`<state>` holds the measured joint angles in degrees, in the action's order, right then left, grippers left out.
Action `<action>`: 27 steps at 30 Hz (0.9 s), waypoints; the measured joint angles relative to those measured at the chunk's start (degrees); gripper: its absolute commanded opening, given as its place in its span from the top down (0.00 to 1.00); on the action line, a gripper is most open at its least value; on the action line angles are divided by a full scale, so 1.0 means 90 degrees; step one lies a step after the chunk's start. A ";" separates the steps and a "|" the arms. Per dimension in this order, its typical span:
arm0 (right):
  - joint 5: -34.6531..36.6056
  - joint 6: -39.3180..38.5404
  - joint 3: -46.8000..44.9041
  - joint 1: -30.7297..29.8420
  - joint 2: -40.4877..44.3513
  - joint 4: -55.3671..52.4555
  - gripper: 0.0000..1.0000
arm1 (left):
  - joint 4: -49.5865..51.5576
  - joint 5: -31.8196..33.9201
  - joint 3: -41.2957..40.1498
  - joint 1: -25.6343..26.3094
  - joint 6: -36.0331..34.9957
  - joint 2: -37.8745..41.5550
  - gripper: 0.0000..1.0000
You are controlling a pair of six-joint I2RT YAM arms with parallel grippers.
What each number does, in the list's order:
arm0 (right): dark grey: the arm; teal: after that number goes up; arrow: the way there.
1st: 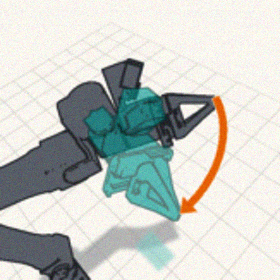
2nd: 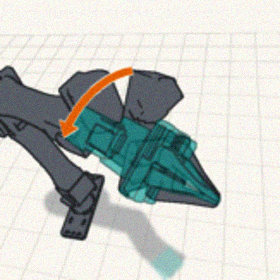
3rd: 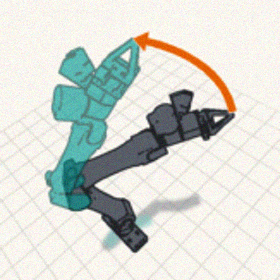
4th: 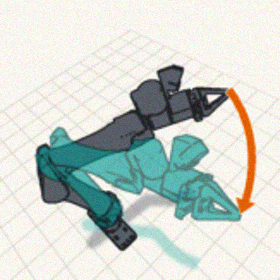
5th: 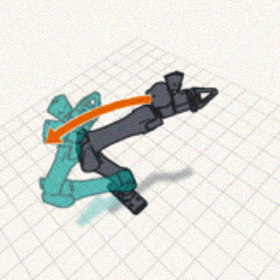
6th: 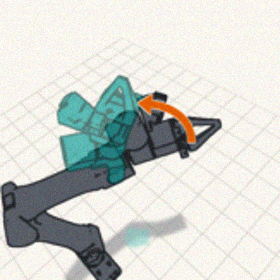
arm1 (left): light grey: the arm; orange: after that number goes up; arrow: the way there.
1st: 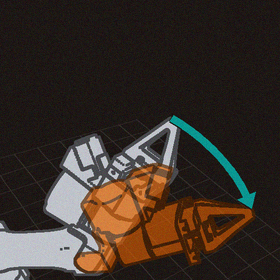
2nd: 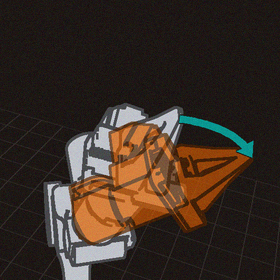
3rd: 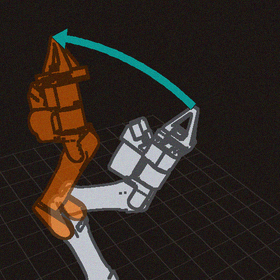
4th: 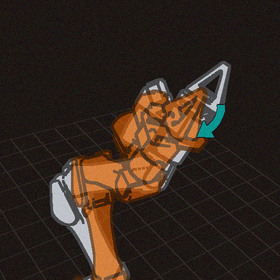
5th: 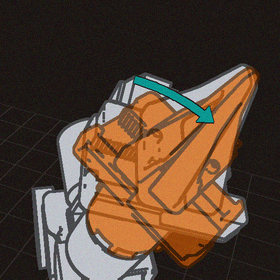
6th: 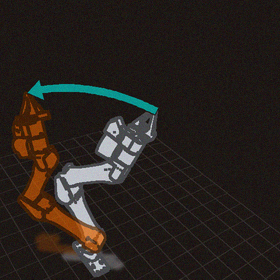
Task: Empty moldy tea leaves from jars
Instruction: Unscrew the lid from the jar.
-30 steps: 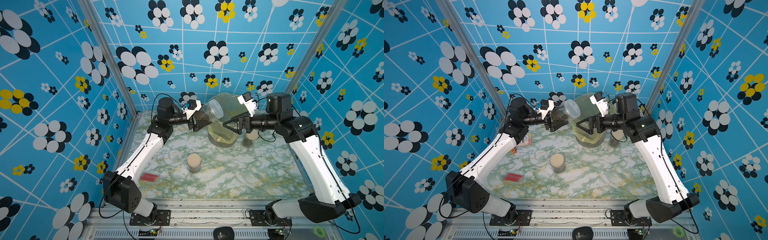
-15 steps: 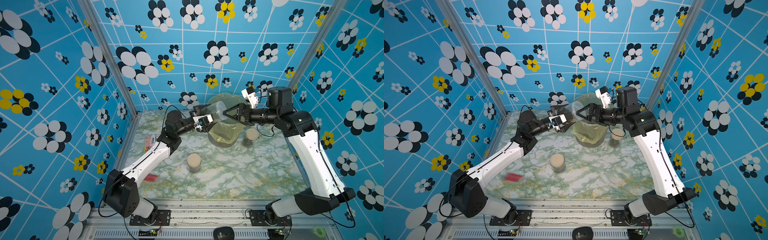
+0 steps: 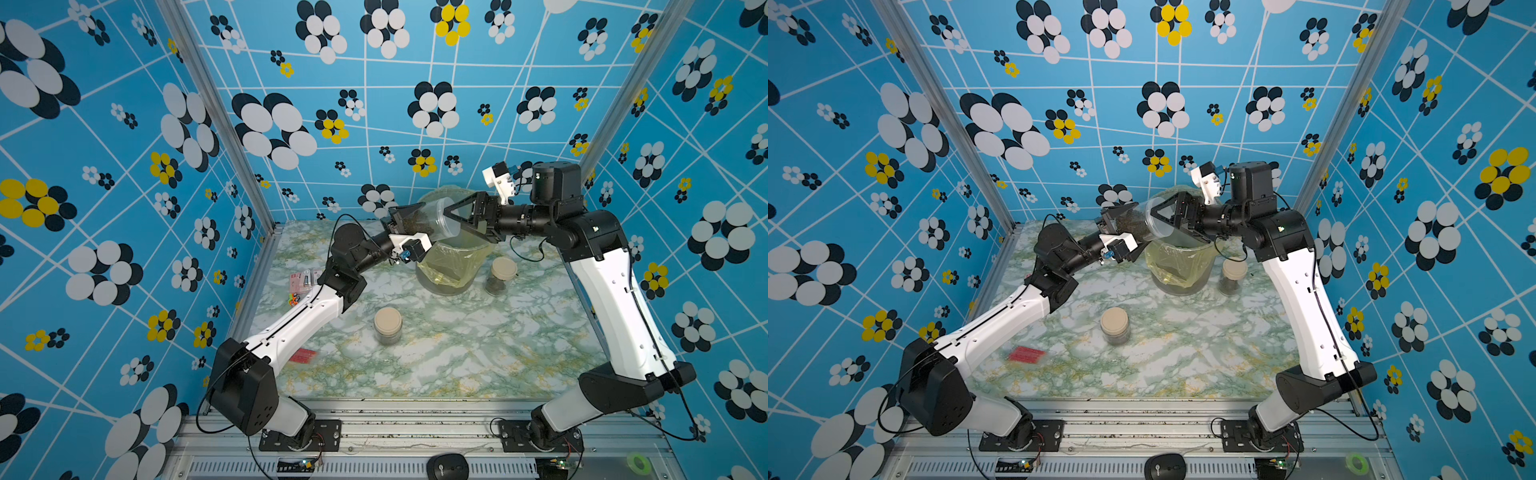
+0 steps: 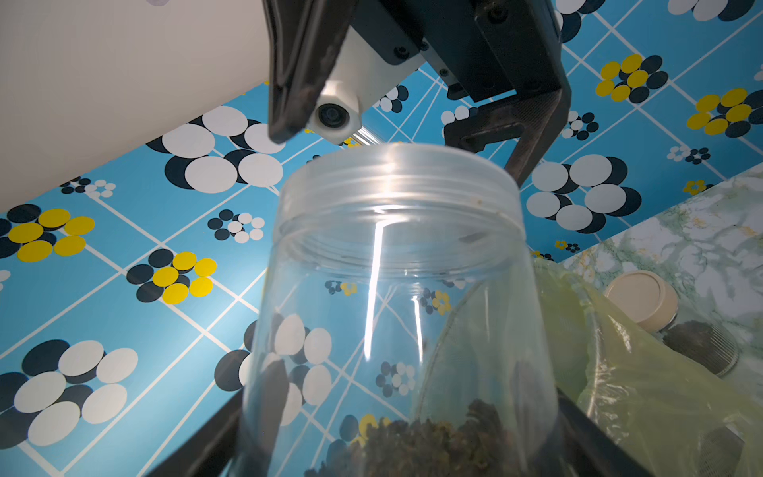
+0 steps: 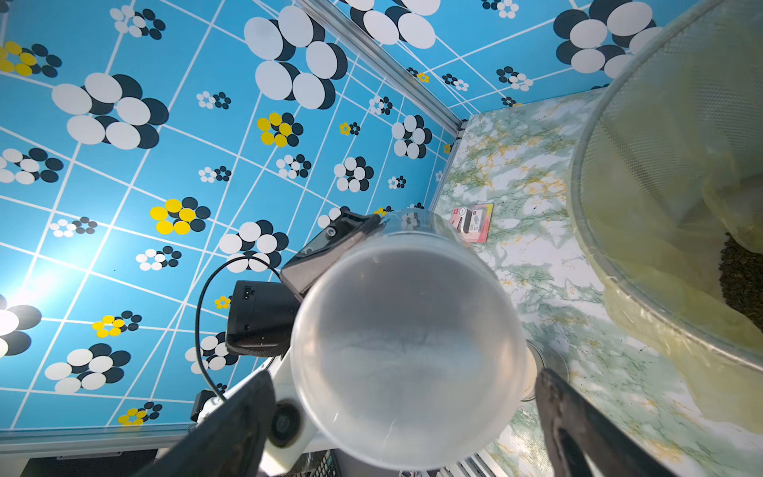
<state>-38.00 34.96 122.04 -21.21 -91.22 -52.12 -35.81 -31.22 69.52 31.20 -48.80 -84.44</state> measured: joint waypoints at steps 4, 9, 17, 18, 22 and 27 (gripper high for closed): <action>0.0005 -0.0019 0.0187 0.0005 -0.0209 -0.0095 0.01 | 0.0029 0.0000 0.0002 0.0041 -0.0080 -0.0022 0.51; 0.0080 -0.0126 0.0359 0.0005 -0.0393 -0.0362 0.03 | 0.0146 0.0002 0.0005 0.0056 -0.0163 -0.0070 0.51; 0.0214 -0.0311 0.0423 0.0017 -0.0406 -0.0573 0.19 | 0.0291 -0.0002 0.0092 0.0085 -0.0219 -0.0158 0.51; 0.0216 -0.0318 0.0423 0.0024 -0.0406 -0.0590 0.22 | 0.0304 -0.0007 0.0095 0.0085 -0.0221 -0.0160 0.52; 0.0214 -0.0318 0.0423 0.0041 -0.0406 -0.0619 0.29 | 0.0398 -0.0049 0.0177 0.0085 -0.0221 -0.0202 0.52; 0.0172 -0.0447 0.0423 0.0070 -0.0406 -0.0624 0.30 | 0.0704 -0.0104 0.0335 0.0090 -0.0155 -0.0214 0.52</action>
<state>-36.45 30.94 125.84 -20.58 -94.87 -57.74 -29.47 -32.16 72.53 32.01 -50.19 -86.37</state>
